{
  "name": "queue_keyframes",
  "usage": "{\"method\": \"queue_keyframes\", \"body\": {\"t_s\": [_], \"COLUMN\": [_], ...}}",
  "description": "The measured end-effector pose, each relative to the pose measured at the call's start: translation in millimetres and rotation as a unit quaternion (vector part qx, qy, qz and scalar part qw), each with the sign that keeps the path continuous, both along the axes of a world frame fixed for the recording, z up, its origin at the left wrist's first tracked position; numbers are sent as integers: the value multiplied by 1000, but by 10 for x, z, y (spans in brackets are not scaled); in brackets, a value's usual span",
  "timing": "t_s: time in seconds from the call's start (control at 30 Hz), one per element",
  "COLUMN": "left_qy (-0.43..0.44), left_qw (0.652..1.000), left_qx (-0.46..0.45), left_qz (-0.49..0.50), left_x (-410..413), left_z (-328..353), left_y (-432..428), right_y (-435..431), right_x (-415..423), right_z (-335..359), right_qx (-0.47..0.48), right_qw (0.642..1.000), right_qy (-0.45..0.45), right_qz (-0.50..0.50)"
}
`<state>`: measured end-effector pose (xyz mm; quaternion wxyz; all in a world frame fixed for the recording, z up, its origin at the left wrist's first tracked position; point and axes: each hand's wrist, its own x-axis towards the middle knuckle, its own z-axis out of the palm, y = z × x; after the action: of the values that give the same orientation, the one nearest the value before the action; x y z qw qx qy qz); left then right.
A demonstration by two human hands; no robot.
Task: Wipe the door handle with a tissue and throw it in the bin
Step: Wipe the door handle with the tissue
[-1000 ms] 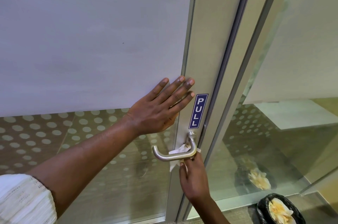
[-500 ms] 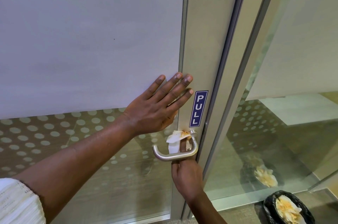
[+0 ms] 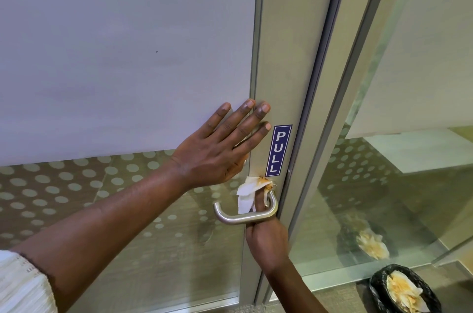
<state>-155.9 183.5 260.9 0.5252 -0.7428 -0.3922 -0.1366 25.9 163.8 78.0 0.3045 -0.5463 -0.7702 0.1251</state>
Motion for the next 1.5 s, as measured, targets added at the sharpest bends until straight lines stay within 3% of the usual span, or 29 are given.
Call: {"method": "queue_keyframes", "body": {"t_s": [0.13,0.63,0.83,1.03,1.23,1.4,1.5], "left_qy": [1,3,-1,-1,4,4,8], "left_qw": [1000,1000,1000,1000,1000,1000,1000], "left_qx": [-2,-13,-3,-6,-4,-2,-4], "left_qz": [2,8,4,5,10,8,11], "left_x": [-9,-23,-20,-13,-10,-8,-4], "left_z": [0,-6,-16,-13,-1,1,10], "left_y": [-1,9,10,5,-3,-3,-7], "right_y": [-1,21,39,14,-34,46,122], "right_x": [88,-169,23,279,470,509,501], "right_z": [-129,64,-208,-410,-387,1,366], "right_qx": [-58,82,71,87,24,55,113], "right_qw": [995,996,995,993,998,989,980], "right_qy": [-78,29,-66,-75,0,129,159], "right_qz": [-6,-10,-10,-10,-61,-54,-41]}}
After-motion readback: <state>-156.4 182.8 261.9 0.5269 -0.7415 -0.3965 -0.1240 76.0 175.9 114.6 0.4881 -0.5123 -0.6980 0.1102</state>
